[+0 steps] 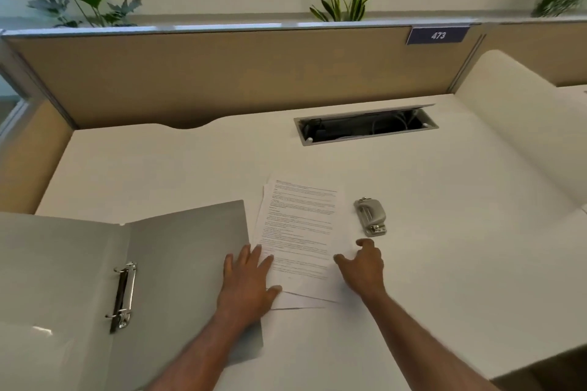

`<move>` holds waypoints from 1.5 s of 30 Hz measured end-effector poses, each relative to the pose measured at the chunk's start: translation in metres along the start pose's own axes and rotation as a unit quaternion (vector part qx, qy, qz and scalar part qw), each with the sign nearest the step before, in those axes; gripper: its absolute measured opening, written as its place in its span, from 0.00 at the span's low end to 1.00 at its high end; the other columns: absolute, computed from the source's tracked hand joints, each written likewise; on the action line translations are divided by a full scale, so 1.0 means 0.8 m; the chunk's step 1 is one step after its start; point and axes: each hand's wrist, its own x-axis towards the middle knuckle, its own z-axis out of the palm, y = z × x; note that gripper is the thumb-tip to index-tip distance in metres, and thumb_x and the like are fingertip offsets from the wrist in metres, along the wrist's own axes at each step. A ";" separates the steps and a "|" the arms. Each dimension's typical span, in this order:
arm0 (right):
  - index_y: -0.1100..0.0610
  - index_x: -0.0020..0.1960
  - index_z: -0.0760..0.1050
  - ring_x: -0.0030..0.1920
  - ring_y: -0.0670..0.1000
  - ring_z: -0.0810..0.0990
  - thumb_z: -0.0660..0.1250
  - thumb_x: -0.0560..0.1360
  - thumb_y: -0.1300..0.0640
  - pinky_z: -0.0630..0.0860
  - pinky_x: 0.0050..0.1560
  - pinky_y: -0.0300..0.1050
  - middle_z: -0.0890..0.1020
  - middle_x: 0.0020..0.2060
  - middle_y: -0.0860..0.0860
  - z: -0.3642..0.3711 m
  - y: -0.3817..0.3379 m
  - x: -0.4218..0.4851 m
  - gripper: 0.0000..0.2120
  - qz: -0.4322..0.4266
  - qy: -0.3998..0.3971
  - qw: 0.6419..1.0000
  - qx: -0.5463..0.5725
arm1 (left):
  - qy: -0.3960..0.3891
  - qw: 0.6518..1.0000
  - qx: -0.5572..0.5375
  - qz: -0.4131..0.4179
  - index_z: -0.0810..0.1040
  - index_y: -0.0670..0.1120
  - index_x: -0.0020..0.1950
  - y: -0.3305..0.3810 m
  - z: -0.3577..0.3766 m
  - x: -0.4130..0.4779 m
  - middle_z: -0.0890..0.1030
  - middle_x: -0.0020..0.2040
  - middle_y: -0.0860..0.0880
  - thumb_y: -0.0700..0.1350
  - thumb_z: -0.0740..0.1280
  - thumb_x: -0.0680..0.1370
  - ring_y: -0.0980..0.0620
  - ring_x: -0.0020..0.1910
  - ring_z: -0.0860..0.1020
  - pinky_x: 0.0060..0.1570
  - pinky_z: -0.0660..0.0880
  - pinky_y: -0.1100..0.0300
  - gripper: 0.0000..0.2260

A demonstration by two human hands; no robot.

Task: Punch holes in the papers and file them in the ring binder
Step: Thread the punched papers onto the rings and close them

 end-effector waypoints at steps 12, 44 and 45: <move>0.61 0.70 0.64 0.66 0.63 0.70 0.75 0.68 0.43 0.69 0.65 0.56 0.71 0.65 0.61 0.006 -0.014 0.016 0.39 0.012 -0.003 0.997 -0.076 | 0.049 0.995 -0.062 -0.055 0.56 0.50 0.78 0.034 -0.008 -0.004 0.54 0.79 0.44 0.65 0.54 0.78 0.47 0.77 0.52 0.74 0.46 0.49 0.32; 0.58 0.68 0.66 0.65 0.56 0.70 0.82 0.60 0.46 0.70 0.64 0.50 0.71 0.63 0.55 0.011 -0.013 0.049 0.43 -0.087 -0.056 0.986 -0.133 | -0.010 0.870 -0.359 -0.338 0.77 0.42 0.61 0.020 -0.060 0.109 0.78 0.58 0.43 0.54 0.69 0.75 0.44 0.52 0.79 0.50 0.80 0.50 0.20; 0.58 0.68 0.66 0.65 0.56 0.70 0.82 0.60 0.45 0.70 0.64 0.50 0.71 0.63 0.55 0.011 -0.012 0.050 0.43 -0.088 -0.056 0.986 -0.132 | 0.001 0.879 -0.338 -0.336 0.76 0.43 0.61 0.021 -0.059 0.109 0.76 0.59 0.43 0.54 0.69 0.75 0.43 0.54 0.78 0.52 0.79 0.49 0.20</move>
